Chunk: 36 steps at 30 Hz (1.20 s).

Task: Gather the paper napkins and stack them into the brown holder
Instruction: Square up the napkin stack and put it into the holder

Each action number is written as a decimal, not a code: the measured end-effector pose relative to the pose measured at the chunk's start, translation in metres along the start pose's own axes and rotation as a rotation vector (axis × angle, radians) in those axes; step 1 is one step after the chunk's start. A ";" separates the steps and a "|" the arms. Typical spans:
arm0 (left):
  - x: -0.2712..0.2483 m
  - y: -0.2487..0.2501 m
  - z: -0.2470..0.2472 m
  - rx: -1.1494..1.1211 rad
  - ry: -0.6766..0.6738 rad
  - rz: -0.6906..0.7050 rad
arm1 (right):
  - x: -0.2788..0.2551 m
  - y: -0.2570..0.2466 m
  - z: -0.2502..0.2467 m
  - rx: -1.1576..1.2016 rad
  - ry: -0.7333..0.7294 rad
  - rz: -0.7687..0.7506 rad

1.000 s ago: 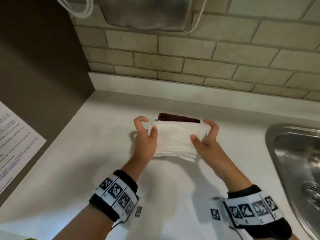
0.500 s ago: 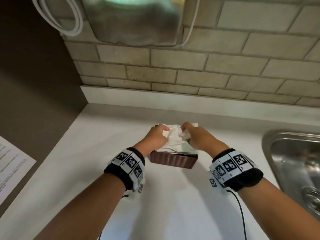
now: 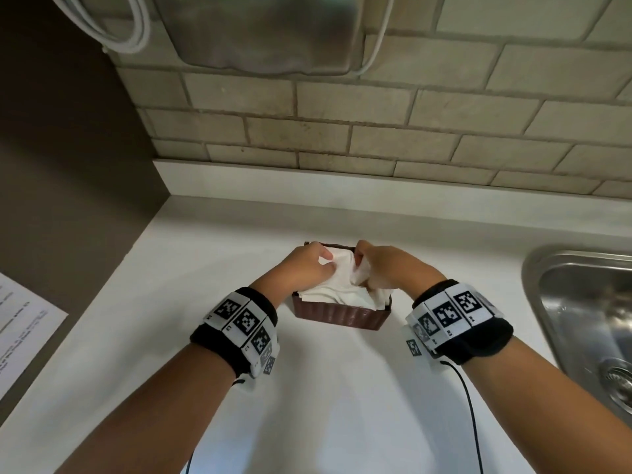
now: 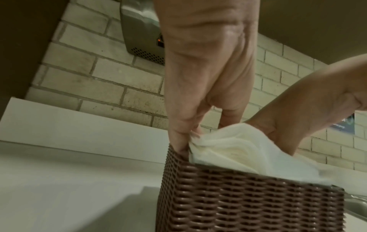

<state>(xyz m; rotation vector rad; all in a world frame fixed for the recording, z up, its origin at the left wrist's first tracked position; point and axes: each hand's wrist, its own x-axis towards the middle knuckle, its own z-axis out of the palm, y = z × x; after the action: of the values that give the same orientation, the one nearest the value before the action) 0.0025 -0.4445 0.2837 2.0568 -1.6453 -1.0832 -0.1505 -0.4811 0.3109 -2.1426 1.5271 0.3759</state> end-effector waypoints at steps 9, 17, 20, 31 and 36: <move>-0.003 -0.005 0.013 0.054 -0.009 0.064 | 0.000 -0.007 0.025 -0.104 0.140 0.073; -0.021 0.001 0.010 0.067 0.216 0.249 | -0.005 0.012 0.019 -0.093 0.526 0.103; -0.021 0.000 0.016 0.107 0.141 0.222 | -0.006 0.013 0.016 0.116 0.549 -0.023; 0.003 -0.012 0.042 0.258 -0.042 0.052 | -0.011 -0.022 0.032 -0.300 -0.070 -0.073; -0.009 -0.012 0.032 0.125 0.084 0.133 | -0.020 0.000 0.044 -0.004 0.189 -0.108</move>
<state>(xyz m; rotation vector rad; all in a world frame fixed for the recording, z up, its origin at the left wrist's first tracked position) -0.0122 -0.4248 0.2574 2.0051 -1.8201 -0.8594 -0.1548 -0.4415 0.2830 -2.3079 1.5017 0.1428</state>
